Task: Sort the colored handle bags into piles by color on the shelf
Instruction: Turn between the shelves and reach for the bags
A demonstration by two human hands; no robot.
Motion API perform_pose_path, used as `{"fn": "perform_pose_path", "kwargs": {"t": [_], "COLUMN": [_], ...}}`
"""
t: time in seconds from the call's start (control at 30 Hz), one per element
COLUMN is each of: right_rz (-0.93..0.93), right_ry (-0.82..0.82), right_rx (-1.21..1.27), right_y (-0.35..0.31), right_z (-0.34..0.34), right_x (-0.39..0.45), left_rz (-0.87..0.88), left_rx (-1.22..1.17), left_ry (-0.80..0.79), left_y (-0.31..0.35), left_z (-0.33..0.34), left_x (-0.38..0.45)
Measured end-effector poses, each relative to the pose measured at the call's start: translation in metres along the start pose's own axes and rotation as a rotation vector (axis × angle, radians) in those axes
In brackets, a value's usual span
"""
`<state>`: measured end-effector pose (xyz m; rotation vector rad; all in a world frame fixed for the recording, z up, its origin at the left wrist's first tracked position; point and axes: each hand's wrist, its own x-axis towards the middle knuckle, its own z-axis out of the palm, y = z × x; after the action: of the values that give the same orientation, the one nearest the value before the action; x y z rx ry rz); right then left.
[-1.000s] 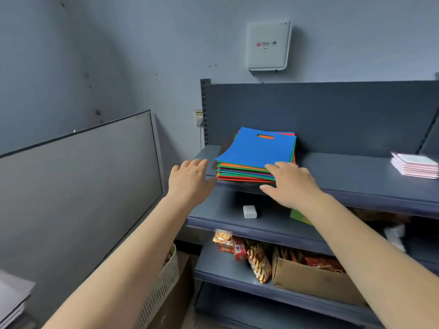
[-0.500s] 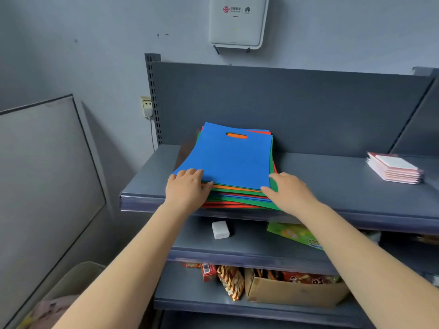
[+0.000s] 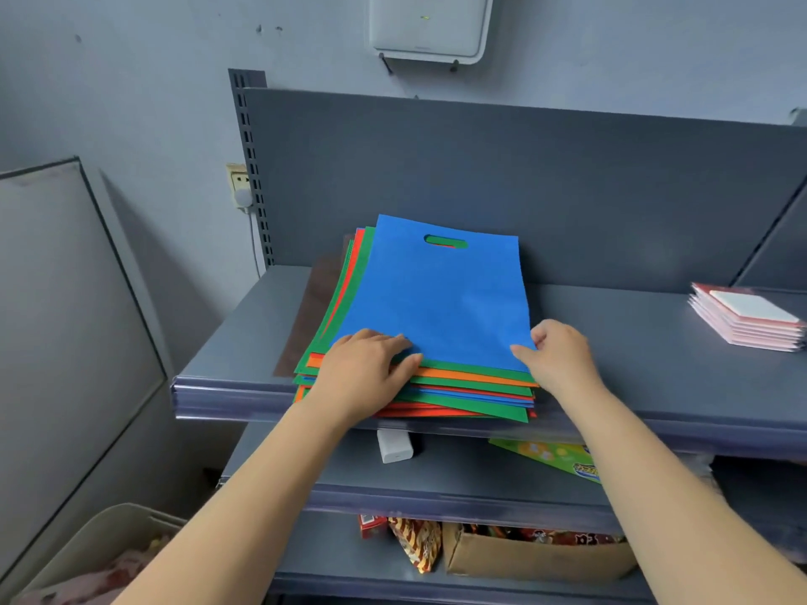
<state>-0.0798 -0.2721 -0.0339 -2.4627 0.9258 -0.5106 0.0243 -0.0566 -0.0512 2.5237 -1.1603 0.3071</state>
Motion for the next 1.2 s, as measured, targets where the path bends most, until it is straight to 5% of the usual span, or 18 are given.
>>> {"fn": "perform_pose_path", "kwargs": {"t": [0.23, 0.53, 0.77, 1.2], "right_rz": [-0.033, -0.024, -0.014, 0.134], "right_ry": [0.235, 0.274, 0.237, -0.224], "right_rx": [0.212, 0.452, 0.782, 1.496], "right_y": [0.019, 0.035, 0.032, 0.006], "right_z": [-0.006, -0.009, -0.01, -0.02], "right_x": [-0.001, -0.002, -0.023, -0.117], "left_rz": [-0.382, -0.724, -0.61, -0.884], "left_rx": [-0.076, -0.169, -0.337, -0.817], "left_ry": [0.052, 0.13, 0.547, 1.274], "left_y": [-0.035, -0.085, -0.066, 0.029], "left_z": [-0.008, -0.034, -0.055, -0.063], "left_x": [0.015, 0.009, -0.037, -0.193]}}
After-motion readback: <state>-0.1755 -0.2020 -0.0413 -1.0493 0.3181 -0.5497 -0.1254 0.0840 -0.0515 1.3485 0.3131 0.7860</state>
